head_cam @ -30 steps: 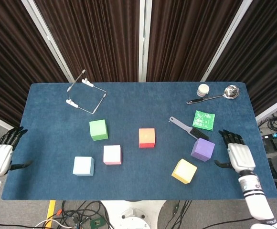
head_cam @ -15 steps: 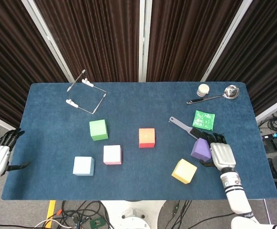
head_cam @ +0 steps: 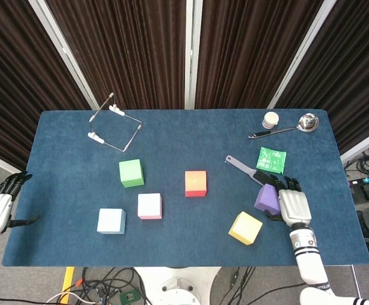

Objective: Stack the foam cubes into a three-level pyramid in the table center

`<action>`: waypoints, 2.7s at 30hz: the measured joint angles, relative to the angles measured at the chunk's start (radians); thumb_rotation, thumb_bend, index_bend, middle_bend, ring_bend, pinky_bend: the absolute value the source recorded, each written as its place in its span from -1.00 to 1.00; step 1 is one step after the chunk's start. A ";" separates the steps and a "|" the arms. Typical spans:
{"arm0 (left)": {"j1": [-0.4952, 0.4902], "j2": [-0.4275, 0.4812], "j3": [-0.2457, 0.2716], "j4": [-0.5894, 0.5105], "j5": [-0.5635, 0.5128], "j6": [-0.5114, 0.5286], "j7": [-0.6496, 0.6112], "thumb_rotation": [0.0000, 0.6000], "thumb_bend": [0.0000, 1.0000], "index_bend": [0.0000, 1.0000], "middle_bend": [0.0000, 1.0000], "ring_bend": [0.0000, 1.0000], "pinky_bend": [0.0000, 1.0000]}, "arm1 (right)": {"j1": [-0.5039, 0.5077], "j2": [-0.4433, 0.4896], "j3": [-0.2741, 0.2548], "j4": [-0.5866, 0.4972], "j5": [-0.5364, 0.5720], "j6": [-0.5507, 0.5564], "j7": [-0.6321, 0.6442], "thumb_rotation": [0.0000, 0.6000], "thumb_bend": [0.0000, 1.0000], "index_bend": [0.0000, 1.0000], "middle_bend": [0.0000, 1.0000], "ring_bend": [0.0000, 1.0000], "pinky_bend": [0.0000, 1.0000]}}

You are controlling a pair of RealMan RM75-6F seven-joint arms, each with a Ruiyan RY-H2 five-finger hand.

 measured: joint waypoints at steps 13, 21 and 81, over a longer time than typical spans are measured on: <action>-0.005 0.009 0.002 -0.018 0.001 -0.012 0.015 1.00 -0.97 -0.79 -0.87 -0.96 -0.69 | 0.006 -0.001 0.009 0.032 -0.024 0.000 0.029 1.00 -0.40 -1.00 -0.21 -1.00 -1.00; -0.011 0.029 -0.004 -0.058 0.001 -0.012 0.023 1.00 -0.97 -0.79 -0.87 -0.96 -0.69 | 0.031 0.098 0.034 -0.013 -0.067 -0.062 0.083 1.00 -0.39 -1.00 -0.21 -1.00 -1.00; -0.021 0.020 -0.003 -0.047 0.010 -0.009 0.008 1.00 -0.97 -0.79 -0.86 -0.96 -0.69 | 0.368 -0.083 0.046 0.283 -0.228 -0.390 0.211 1.00 -0.44 -1.00 -0.24 -1.00 -1.00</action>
